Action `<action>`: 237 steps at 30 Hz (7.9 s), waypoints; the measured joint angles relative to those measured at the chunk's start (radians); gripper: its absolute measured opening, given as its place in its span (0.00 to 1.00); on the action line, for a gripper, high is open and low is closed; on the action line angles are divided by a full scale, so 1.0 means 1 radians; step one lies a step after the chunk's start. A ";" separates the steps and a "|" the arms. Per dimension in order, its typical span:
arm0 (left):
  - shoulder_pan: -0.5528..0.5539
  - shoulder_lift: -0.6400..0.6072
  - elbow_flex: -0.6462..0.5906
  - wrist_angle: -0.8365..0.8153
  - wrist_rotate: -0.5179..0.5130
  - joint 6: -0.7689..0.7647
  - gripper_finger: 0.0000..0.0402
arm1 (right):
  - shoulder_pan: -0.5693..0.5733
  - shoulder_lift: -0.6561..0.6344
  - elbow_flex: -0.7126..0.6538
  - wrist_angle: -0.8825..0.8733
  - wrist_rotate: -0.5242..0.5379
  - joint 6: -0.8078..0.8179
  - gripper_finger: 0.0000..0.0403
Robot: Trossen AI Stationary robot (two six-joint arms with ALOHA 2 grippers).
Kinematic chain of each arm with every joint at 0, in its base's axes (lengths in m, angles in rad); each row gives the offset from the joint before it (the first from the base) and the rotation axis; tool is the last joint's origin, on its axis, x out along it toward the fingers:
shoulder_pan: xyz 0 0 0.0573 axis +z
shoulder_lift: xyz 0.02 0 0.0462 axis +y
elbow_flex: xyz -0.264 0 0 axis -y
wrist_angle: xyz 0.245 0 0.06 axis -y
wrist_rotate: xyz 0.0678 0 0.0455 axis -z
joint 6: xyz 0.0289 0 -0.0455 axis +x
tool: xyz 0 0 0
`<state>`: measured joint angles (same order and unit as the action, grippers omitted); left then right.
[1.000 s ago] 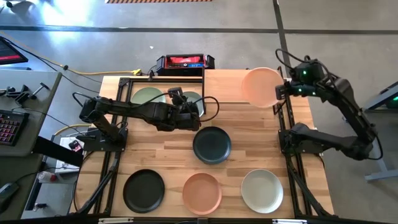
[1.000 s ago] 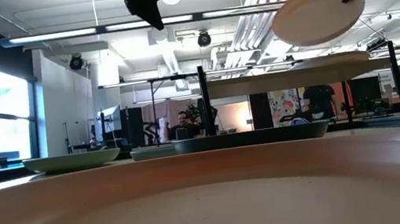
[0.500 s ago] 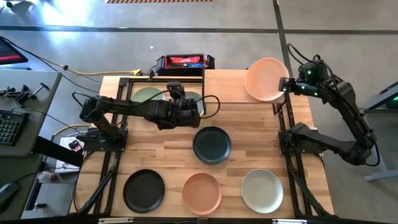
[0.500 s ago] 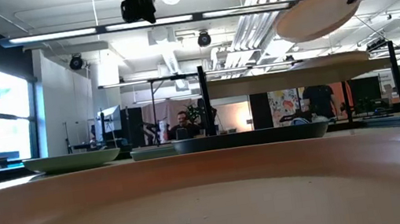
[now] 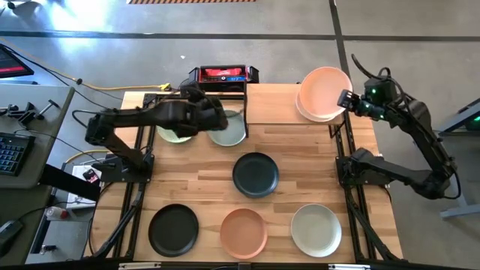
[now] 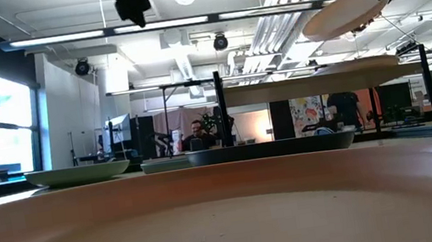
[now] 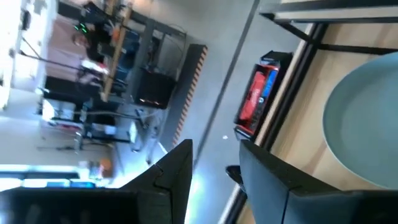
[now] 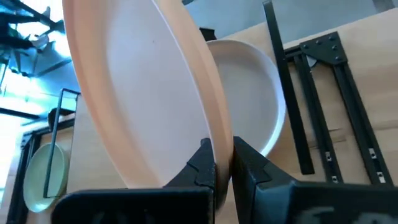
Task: Place and stack plates onto a shelf
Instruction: Stack the orange plate on the light brown plate on the shelf
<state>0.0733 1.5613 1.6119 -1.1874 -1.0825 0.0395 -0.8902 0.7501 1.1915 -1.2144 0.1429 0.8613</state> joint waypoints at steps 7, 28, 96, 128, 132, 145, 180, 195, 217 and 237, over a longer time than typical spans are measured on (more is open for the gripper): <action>0.051 -0.096 0.000 -0.032 0.080 -0.012 0.29 | 0.069 -0.122 -0.228 0.225 0.016 0.132 0.01; 0.106 -0.160 0.000 -0.032 0.195 -0.029 0.29 | -0.007 -0.138 -0.390 0.315 0.059 0.360 0.01; 0.106 -0.160 -0.001 -0.030 0.241 -0.037 0.29 | -0.006 -0.102 -0.387 0.315 -0.019 0.317 0.18; 0.105 -0.159 -0.001 -0.027 0.265 -0.065 0.29 | -0.006 -0.102 -0.387 0.315 -0.043 0.284 0.18; 0.105 -0.159 -0.001 -0.027 0.266 -0.064 0.29 | -0.006 -0.102 -0.387 0.315 -0.040 0.308 0.18; 0.105 -0.159 -0.001 -0.027 0.299 -0.082 0.29 | -0.006 -0.100 -0.387 0.318 -0.048 0.336 0.18; 0.105 -0.159 -0.001 -0.026 0.299 -0.081 0.29 | -0.006 -0.100 -0.387 0.323 -0.015 0.373 0.18; 0.105 -0.159 -0.001 -0.026 0.299 -0.081 0.29 | -0.006 -0.101 -0.387 0.347 0.006 0.370 0.18; 0.106 -0.159 -0.001 -0.026 0.299 -0.081 0.29 | -0.007 -0.093 -0.387 0.359 0.006 0.377 0.18; 0.106 -0.159 -0.001 -0.026 0.299 -0.081 0.29 | -0.007 -0.123 -0.387 0.314 -0.069 0.346 0.50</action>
<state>0.1791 1.4021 1.6112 -1.2137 -0.7835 -0.0414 -0.8970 0.6274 0.8047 -0.9007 0.0738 1.2069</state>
